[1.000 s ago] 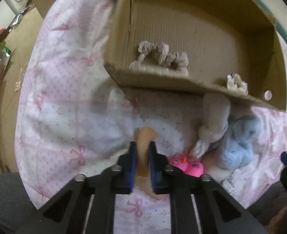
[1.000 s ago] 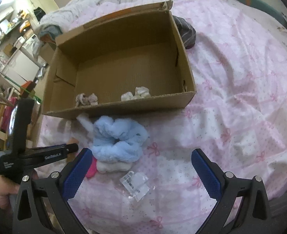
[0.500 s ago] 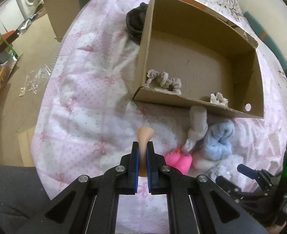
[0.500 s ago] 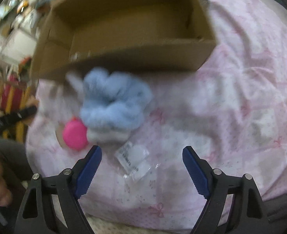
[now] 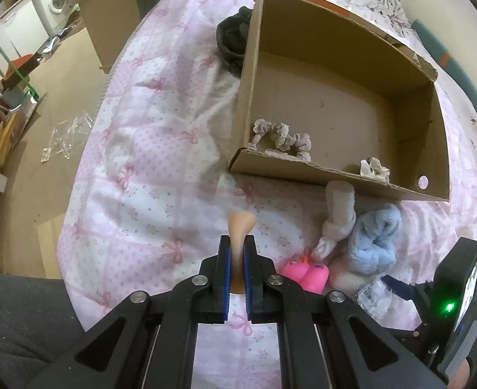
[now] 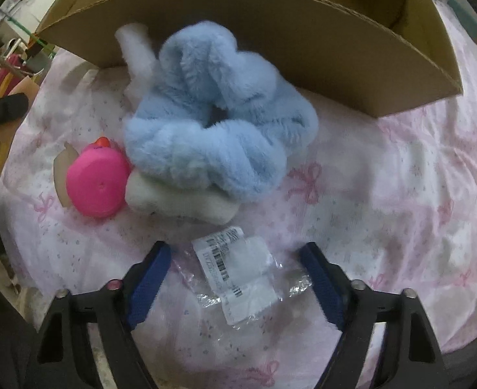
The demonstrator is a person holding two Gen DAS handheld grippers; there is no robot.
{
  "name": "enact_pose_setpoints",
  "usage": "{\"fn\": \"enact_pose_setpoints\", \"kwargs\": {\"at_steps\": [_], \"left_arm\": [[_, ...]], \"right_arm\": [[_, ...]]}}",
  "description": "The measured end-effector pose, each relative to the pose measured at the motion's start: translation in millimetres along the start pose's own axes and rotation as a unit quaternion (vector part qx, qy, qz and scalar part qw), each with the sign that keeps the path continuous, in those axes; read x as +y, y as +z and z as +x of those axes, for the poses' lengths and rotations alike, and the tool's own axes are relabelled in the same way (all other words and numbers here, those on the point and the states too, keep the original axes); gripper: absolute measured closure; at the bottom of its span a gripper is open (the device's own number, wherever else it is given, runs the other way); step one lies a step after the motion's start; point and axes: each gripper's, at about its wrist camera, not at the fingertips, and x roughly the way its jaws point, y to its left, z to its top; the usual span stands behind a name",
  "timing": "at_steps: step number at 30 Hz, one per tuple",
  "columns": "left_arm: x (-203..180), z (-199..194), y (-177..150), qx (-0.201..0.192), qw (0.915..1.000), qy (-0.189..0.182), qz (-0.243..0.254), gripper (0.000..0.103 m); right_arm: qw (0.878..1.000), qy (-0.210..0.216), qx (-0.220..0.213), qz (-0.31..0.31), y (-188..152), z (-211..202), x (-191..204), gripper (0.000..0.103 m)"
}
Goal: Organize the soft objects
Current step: 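Grasp the tan foam cylinder with the left gripper while the right gripper grasps the plastic packet, then carry the foam cylinder and plastic packet over the box with both grippers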
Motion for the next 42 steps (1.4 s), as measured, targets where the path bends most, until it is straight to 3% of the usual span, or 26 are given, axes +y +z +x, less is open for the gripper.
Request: {"fn": "enact_pose_setpoints", "kwargs": {"at_steps": [3, 4, 8, 30, 32, 36, 42], "left_arm": [[1.8, 1.2, 0.4, 0.001, 1.0, 0.001, -0.003, 0.096], [1.9, 1.5, 0.5, 0.002, 1.0, 0.002, -0.003, 0.096], [1.4, 2.2, 0.7, 0.002, 1.0, 0.003, -0.002, 0.096], [8.7, 0.9, 0.1, -0.008, 0.9997, 0.022, -0.008, 0.096], [8.7, 0.1, 0.6, -0.009, 0.9997, 0.021, -0.008, 0.096], [7.1, -0.4, 0.0, -0.013, 0.9996, 0.025, -0.005, 0.096], [8.1, -1.9, -0.3, -0.018, 0.9993, 0.031, -0.006, 0.096]], "right_arm": [[1.0, -0.003, -0.006, -0.014, 3.7, -1.1, 8.9, 0.043], [1.0, -0.005, -0.007, -0.016, 5.7, -1.6, 9.3, 0.055], [1.0, 0.001, -0.009, -0.015, -3.8, -7.4, 6.7, 0.064], [0.996, 0.067, -0.058, -0.009, -28.1, -89.5, 17.9, 0.066], [0.991, 0.096, -0.093, 0.005, -28.7, -107.5, 12.1, 0.066], [0.97, 0.146, -0.195, 0.021, -30.3, -155.6, -0.1, 0.066], [0.952, 0.169, -0.251, 0.047, -34.4, -182.8, -11.5, 0.066]]}}
